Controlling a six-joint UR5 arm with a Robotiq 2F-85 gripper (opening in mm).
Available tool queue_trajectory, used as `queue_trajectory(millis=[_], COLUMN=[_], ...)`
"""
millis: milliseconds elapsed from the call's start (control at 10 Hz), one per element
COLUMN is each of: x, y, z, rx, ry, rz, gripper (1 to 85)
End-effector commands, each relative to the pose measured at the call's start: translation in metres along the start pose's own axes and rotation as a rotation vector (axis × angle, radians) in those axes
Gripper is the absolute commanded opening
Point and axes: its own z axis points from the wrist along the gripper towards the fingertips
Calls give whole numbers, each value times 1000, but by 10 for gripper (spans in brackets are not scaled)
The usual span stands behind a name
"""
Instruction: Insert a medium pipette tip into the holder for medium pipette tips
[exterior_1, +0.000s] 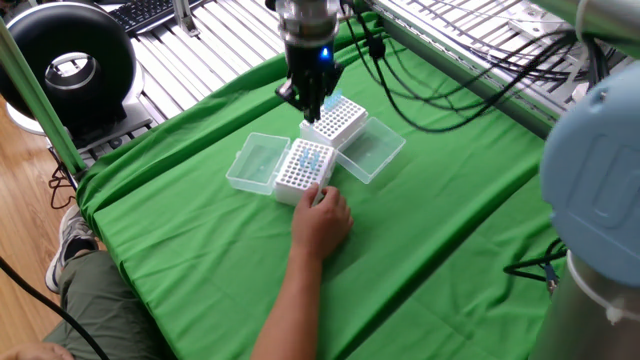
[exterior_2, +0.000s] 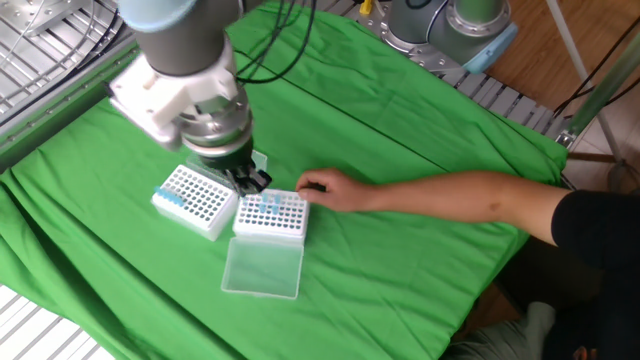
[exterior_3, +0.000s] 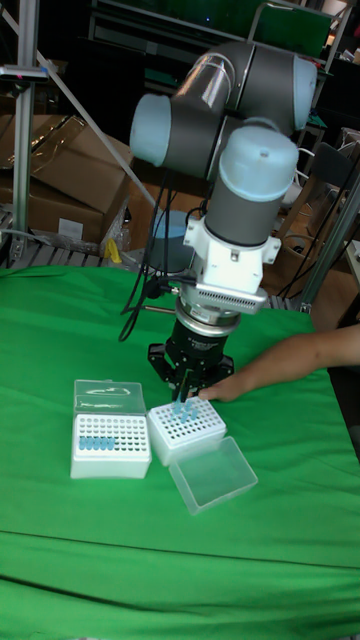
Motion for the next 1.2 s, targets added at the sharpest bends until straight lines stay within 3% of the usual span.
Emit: queue_trajectory(millis=[0, 200, 500, 800, 1100], x=[-9, -30, -56, -75, -77], y=[-17, -40, -63, -69, -65], z=[-27, -31, -29, -22, -16], rx=[-4, 54, 95, 82, 56], ry=[9, -33, -73, -107, -113], rz=[-55, -131, -197, -189, -174], gripper=[10, 10, 10, 10, 10])
